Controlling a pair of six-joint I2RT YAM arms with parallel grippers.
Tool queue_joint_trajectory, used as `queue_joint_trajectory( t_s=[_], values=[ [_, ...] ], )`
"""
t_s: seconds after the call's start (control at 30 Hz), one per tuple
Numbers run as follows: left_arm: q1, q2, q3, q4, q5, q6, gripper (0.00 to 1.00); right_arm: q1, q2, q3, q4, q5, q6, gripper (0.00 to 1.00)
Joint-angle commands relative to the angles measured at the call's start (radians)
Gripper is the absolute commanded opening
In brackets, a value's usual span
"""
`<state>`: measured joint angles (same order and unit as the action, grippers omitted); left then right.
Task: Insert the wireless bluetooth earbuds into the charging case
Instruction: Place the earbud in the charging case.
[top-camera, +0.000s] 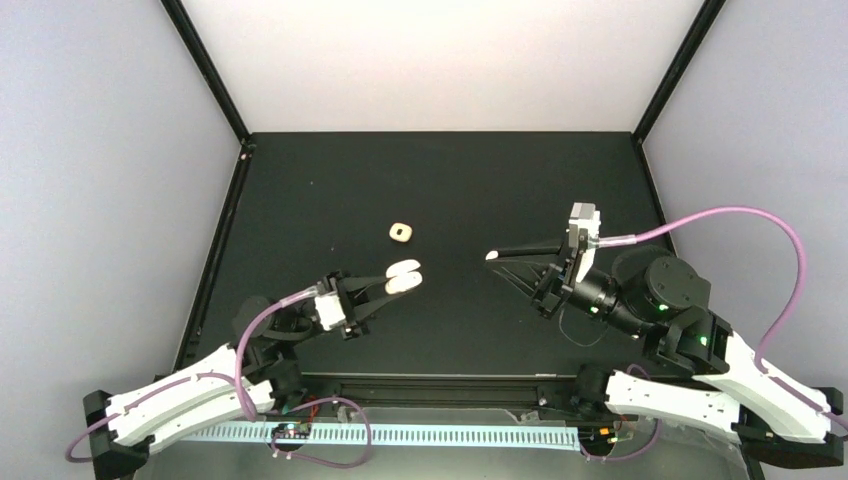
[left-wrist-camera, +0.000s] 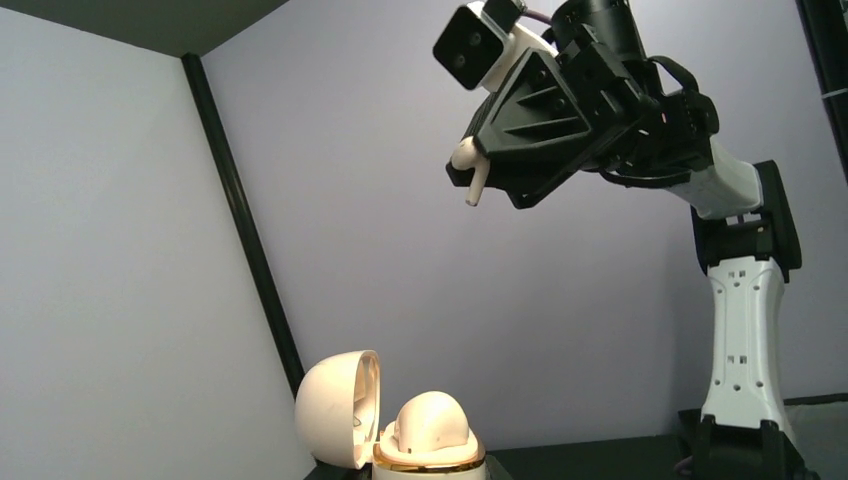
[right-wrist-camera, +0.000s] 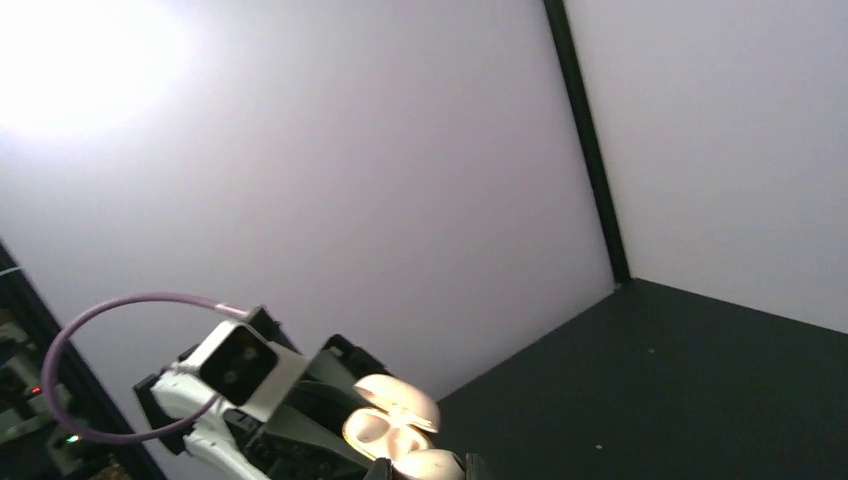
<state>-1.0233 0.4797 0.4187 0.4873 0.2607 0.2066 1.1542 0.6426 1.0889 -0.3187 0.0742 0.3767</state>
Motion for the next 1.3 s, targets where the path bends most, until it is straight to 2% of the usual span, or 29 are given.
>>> queue_joint_trajectory(
  t_s=[0.0, 0.2, 0.47, 0.8, 0.97, 1.27],
  values=[
    [-0.006, 0.116, 0.079, 0.183, 0.055, -0.06, 0.02, -0.004, -0.025, -0.024, 0.135, -0.102, -0.018, 0.01],
    [-0.006, 0.269, 0.116, 0.38, 0.091, -0.183, 0.02, -0.004, -0.022, -0.027, 0.176, -0.144, -0.04, 0.01],
    [-0.008, 0.384, 0.168, 0.5, 0.142, -0.276, 0.01, -0.005, 0.023, -0.02, 0.164, -0.167, -0.089, 0.01],
    [-0.008, 0.438, 0.162, 0.589, 0.213, -0.221, 0.01, -0.004, 0.055, -0.018, 0.175, -0.215, -0.057, 0.01],
    [-0.011, 0.435, 0.157, 0.578, 0.252, -0.127, 0.01, -0.004, 0.051, -0.013, 0.189, -0.241, -0.039, 0.01],
    [-0.023, 0.452, 0.169, 0.58, 0.251, -0.119, 0.02, -0.004, 0.07, -0.014, 0.192, -0.206, -0.029, 0.01]
  ],
)
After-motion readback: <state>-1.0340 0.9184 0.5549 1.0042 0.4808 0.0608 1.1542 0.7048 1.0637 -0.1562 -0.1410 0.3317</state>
